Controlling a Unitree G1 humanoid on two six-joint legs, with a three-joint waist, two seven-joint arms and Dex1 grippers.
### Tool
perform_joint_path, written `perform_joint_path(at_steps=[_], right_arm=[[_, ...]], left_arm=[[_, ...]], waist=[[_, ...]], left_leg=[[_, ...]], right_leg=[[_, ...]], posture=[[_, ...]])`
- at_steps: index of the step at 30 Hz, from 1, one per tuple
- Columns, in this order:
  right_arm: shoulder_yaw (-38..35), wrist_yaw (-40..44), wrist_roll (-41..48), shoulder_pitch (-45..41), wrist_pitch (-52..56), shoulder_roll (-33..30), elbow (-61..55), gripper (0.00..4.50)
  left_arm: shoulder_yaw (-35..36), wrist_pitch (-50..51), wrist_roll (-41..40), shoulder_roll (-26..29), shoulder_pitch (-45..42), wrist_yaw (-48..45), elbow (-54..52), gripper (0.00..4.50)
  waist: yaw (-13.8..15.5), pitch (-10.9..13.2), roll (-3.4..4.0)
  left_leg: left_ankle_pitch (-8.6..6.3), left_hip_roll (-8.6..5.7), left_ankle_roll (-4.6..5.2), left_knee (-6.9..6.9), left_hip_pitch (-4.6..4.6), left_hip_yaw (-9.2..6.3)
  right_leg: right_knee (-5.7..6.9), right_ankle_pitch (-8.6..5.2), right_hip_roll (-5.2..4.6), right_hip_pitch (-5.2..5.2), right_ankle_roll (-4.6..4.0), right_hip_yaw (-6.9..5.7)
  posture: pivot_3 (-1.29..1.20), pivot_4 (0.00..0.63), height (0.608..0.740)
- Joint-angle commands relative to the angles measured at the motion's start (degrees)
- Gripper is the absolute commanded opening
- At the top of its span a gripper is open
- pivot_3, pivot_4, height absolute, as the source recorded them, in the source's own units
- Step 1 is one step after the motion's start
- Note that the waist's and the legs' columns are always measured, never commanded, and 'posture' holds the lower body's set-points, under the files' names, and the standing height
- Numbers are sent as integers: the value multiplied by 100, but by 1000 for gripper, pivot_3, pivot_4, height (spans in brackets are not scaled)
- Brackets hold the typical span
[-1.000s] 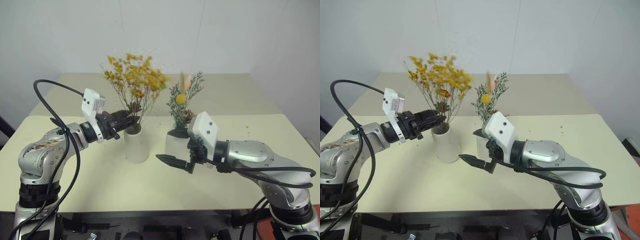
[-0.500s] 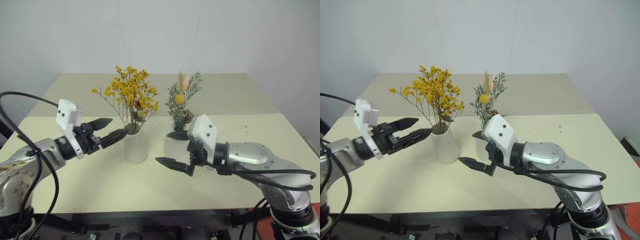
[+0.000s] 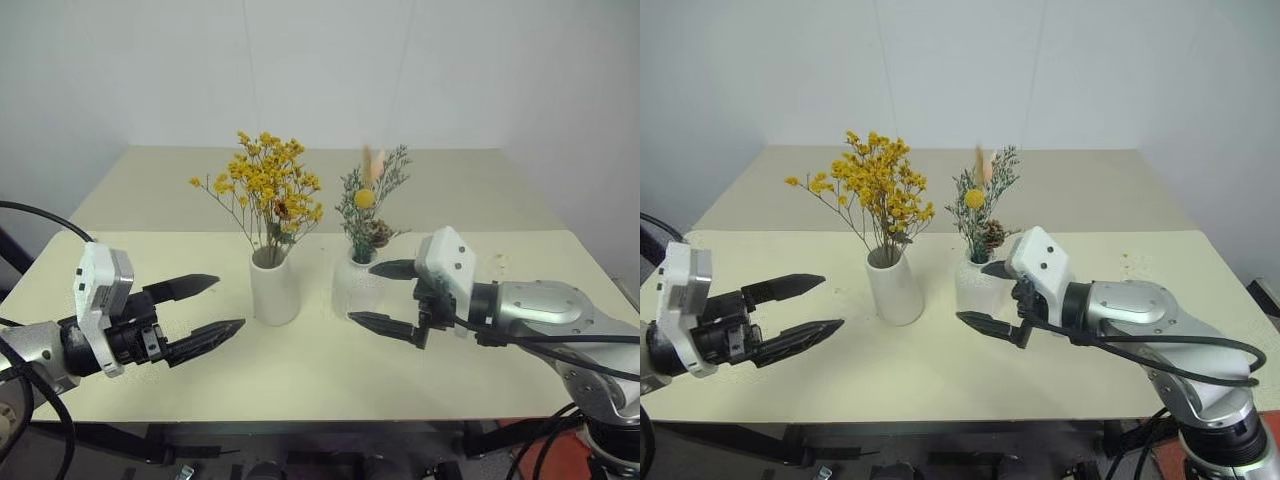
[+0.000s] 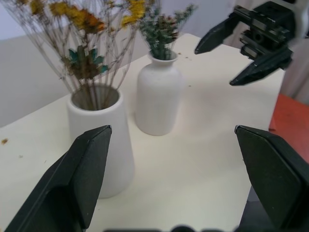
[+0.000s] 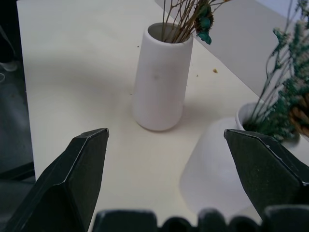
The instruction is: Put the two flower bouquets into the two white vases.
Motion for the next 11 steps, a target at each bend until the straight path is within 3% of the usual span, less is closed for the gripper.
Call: perform_joint_path(at_steps=[1, 5, 11], right_arm=[[-539, 137, -2, 407, -408, -104, -56, 4500], [-983, 389, -90, 1328, -1021, -62, -33, 4500], [-1249, 292, 1, 1998, -1391, 261, 22, 4500]], left_arm=[[-148, -561, 448, 69, 268, -485, -134, 4478], [-407, -771, 726, 26, 420, -581, 47, 4478], [-563, -879, 696, -273, 448, -454, 395, 4478]], waist=[[1, 0, 0], [19, 0, 0], [-17, -1, 0]], left_leg=[[0, 0, 0, 0, 0, 1], [-1, 1, 1, 0, -3, 1], [-1, 6, 1, 0, 3, 6]], right_leg=[[0, 0, 0, 0, 0, 0], [-3, -12, 0, 1, 20, 0], [-2, -16, 3, 4, 24, 4]], posture=[[0, 150, 740], [0, 150, 740], [0, 150, 740]])
